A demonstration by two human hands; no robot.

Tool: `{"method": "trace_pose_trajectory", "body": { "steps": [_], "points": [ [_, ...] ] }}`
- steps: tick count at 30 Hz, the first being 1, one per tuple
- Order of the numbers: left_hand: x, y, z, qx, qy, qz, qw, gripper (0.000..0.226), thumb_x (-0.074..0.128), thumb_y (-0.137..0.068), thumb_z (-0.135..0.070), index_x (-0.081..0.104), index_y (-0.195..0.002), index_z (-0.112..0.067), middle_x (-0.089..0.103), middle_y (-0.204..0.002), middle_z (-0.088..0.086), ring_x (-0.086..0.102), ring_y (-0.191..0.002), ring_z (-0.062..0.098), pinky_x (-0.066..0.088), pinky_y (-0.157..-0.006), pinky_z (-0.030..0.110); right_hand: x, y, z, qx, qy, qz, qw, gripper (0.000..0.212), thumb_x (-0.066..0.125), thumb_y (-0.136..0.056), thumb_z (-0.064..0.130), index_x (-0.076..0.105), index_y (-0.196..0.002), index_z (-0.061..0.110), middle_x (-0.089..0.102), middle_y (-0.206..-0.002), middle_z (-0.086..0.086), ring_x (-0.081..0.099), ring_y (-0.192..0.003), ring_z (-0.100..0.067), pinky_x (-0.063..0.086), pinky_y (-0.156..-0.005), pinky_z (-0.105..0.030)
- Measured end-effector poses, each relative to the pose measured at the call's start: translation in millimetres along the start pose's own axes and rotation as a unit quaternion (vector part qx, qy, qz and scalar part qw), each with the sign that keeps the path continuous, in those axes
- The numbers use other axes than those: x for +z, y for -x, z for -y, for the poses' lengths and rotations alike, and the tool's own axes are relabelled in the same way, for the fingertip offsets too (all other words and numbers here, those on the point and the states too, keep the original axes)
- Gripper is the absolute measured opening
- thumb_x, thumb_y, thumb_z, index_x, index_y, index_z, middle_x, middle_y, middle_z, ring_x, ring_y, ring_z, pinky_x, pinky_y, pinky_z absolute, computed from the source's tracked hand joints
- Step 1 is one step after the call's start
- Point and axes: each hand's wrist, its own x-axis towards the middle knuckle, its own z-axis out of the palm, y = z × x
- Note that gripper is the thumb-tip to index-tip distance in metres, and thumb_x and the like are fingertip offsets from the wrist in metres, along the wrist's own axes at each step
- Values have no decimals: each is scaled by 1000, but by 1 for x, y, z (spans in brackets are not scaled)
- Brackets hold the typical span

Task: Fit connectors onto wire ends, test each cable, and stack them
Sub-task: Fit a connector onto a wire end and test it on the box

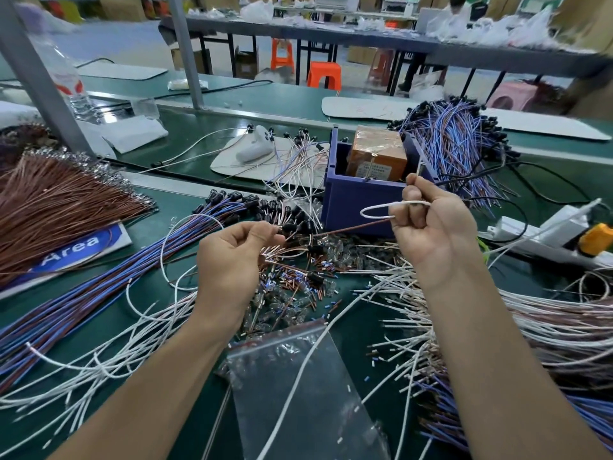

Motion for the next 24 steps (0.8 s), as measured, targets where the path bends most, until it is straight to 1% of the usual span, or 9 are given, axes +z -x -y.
{"method": "trace_pose_trajectory", "body": {
  "steps": [3, 6, 7, 9, 12, 16, 19, 21, 24],
  "points": [
    [-4, 5, 0, 76, -121, 55, 988, 25, 79, -87, -16, 82, -89, -41, 77, -97, -24, 69, -95, 2, 54, -85, 22, 0, 0, 4, 9, -40, 5, 999, 25, 41, -108, 8, 56, -88, 4, 43, -47, 1, 24, -31, -6, 27, -37, -18],
    [4, 14, 0, 102, -190, 115, 970, 36, 84, -83, -19, 79, -94, -53, 74, -96, -25, 68, -80, 1, 58, -69, 20, 2, 2, 2, 27, -80, 10, 996, 26, 39, -107, 7, 54, -87, 3, 39, -45, 1, 20, -31, -6, 22, -37, -18],
    [9, 17, 0, 90, -167, 134, 973, 34, 84, -84, -20, 79, -96, -51, 76, -93, -22, 70, -74, 6, 60, -66, 24, 2, 2, 0, 35, -89, 6, 995, 26, 39, -107, 7, 55, -87, 3, 38, -46, 1, 20, -32, -7, 21, -37, -19],
    [20, 19, -5, 40, -67, 163, 984, 27, 82, -86, -17, 82, -100, -39, 80, -91, -13, 76, -82, 18, 62, -69, 30, 5, 4, -4, 50, -106, 3, 993, 27, 39, -108, 8, 55, -87, 3, 36, -47, 2, 21, -33, -6, 20, -37, -19],
    [41, 18, -15, -18, 100, 155, 983, 21, 76, -88, -7, 82, -95, -25, 81, -92, 1, 77, -86, 11, 55, -73, 13, 11, 8, -11, 59, -107, 6, 992, 29, 38, -109, 9, 54, -86, 4, 36, -46, 2, 24, -32, -5, 23, -35, -18],
    [70, 11, -32, -97, 242, 110, 959, 8, 75, -78, -18, 83, -80, -18, 79, -82, 3, 71, -71, 4, 53, -63, 13, 17, 16, -15, 49, -73, 7, 996, 28, 40, -108, 6, 56, -85, 4, 47, -48, 0, 31, -33, -5, 37, -37, -18],
    [84, 2, -39, -115, 269, 112, 950, 11, 76, -74, -27, 80, -75, -16, 76, -74, -1, 64, -61, 2, 49, -62, 17, 22, 21, -15, -8, -37, -23, 999, 21, 43, -104, -1, 57, -88, 1, 60, -53, -8, 49, -37, -10, 47, -41, -21],
    [95, -2, -40, -123, 239, 106, 957, 24, 71, -90, -27, 76, -67, -19, 75, -73, -2, 62, -58, 1, 46, -60, 18, 23, 23, -14, -86, 60, -76, 992, 15, 50, -103, 2, 60, -91, 2, 69, -59, -10, 62, -43, -15, 55, -47, -24],
    [112, -1, -34, -116, 177, 86, 974, 49, 56, -105, -25, 72, -59, -22, 75, -74, 2, 59, -49, 5, 44, -45, 16, 16, 25, -14, -163, 156, -141, 964, 17, 51, -103, 7, 58, -88, 10, 72, -61, -8, 66, -45, -20, 53, -44, -27]
  ]
}}
